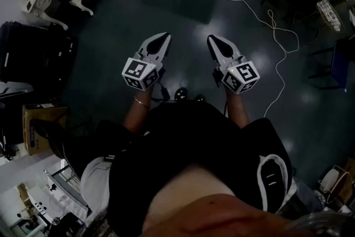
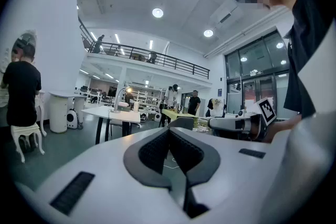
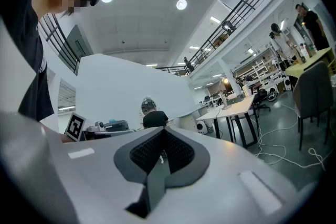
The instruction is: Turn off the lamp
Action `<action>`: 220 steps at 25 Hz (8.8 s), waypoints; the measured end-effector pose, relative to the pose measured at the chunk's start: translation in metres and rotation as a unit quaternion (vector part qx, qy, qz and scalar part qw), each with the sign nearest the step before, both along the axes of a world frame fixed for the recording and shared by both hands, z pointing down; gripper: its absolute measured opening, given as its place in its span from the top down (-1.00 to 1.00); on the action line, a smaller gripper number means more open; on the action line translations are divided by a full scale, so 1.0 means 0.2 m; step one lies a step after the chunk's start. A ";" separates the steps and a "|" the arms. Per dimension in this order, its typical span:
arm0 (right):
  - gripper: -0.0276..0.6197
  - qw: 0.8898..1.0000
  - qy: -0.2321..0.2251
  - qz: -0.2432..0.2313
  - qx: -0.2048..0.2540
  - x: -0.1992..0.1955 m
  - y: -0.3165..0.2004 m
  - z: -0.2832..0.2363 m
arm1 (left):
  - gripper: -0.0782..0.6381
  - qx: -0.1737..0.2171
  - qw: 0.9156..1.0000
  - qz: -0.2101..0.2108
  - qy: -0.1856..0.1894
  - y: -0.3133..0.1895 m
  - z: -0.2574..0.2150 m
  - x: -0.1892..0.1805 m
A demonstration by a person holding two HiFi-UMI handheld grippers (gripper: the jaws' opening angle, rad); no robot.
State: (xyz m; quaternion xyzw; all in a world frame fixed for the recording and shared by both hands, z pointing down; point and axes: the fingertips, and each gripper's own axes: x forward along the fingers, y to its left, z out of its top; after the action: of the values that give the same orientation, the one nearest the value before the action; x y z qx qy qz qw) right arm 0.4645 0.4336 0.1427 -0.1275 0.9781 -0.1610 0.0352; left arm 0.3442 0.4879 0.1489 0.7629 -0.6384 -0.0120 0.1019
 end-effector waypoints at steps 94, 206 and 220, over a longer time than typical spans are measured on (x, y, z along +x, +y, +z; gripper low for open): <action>0.91 0.999 0.005 -0.012 -0.051 -0.92 -1.14 0.11 | 0.76 0.016 0.997 -0.054 0.046 -1.07 0.18 -0.97; 0.91 0.952 0.033 0.292 -0.082 -2.41 -2.27 0.34 | 0.76 -0.048 0.973 0.213 0.074 -2.55 0.40 -2.62; 0.91 0.935 0.055 0.336 -0.100 -2.34 -2.34 0.43 | 0.76 -0.070 0.963 0.241 0.094 -2.66 0.51 -2.57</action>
State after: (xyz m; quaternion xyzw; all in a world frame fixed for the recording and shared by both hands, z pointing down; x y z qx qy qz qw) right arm -0.0036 -0.0337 0.2278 -0.4599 0.8575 -0.2297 0.0208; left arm -0.1707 -0.0431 0.2509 0.8806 -0.4224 -0.0145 0.2143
